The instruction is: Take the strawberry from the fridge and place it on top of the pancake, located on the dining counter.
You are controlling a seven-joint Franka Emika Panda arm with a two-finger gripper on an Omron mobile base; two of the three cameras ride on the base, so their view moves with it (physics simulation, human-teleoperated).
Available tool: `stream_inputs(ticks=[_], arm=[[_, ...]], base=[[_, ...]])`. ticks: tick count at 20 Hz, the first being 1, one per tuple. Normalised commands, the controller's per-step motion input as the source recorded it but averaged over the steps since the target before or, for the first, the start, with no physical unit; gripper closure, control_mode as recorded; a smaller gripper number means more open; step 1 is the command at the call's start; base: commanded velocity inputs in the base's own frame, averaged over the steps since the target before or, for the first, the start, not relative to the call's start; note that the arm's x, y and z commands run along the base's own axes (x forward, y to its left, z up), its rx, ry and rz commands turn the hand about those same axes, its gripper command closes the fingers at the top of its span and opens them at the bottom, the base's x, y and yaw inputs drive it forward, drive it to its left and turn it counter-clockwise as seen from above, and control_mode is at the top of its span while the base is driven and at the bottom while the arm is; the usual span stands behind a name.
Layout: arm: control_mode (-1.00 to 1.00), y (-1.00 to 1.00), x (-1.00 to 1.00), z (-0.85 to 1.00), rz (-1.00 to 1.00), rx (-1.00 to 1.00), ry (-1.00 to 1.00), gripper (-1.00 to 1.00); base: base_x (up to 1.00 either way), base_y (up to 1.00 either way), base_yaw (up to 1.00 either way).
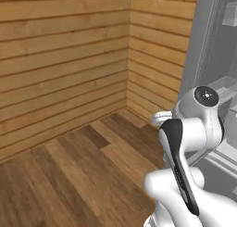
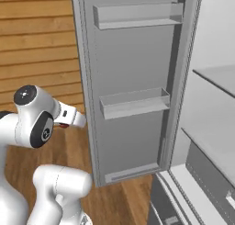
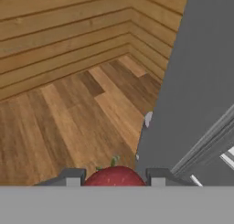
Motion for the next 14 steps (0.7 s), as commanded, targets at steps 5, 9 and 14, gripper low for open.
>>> stream_inputs(ticks=[5, 9, 14], arm=[[1.0, 0.0, 0.0, 0.0, 0.0, 0.0, 0.0, 1.0], [1.0, 0.0, 0.0, 0.0, 0.0, 0.0, 0.0, 1.0], [1.0, 0.0, 0.0, 0.0, 0.0, 0.0, 0.0, 1.0]], base=[[-0.89, 1.0, 0.38], [-0.54, 1.0, 0.52], [-0.19, 0.98, 0.51]])
